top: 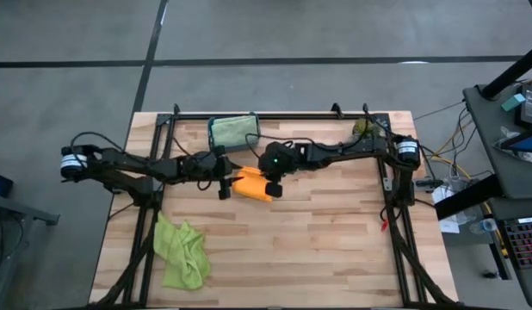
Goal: Fold microfiber towels
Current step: Fold the orange microfiber towel
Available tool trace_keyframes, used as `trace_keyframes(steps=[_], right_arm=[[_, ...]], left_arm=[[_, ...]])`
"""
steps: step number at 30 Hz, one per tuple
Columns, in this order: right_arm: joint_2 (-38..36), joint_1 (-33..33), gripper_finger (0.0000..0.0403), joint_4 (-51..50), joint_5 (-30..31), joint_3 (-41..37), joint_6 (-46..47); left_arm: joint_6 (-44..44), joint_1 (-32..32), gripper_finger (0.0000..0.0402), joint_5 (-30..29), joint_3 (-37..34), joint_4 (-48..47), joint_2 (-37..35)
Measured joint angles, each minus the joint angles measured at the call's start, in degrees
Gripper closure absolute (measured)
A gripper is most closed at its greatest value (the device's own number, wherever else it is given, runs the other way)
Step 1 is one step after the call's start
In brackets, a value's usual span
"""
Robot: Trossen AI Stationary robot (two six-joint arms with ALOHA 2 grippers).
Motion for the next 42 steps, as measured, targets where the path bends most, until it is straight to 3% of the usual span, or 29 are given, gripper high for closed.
trace_keyframes(steps=[3,9,14,22,33,42], right_arm=[[0.3,1.5,0.0389,12.4,0.3,-4.8,0.9],[0.3,4.3,0.039,35.4,0.4,-16.4,2.1],[0.8,5.0,0.039,45.0,0.5,-23.3,4.0],[6.6,4.9,0.039,44.7,-0.8,-24.2,5.6],[6.5,4.9,0.039,39.7,-2.4,-24.1,4.6],[1.1,4.9,0.039,33.0,-1.6,-24.3,4.0]], left_arm=[[-3.1,-0.1,0.0277,-1.2,0.0,4.9,3.3],[-4.4,-0.5,0.0328,-2.5,0.0,12.2,11.8],[-5.5,-0.4,0.0363,-4.0,0.2,17.7,18.5],[-5.5,-0.4,0.0389,-3.9,0.8,21.2,23.6],[-5.2,-0.4,0.0391,-9.1,0.5,20.0,23.3],[-0.9,-0.4,0.0392,-9.3,0.5,8.5,13.0]])
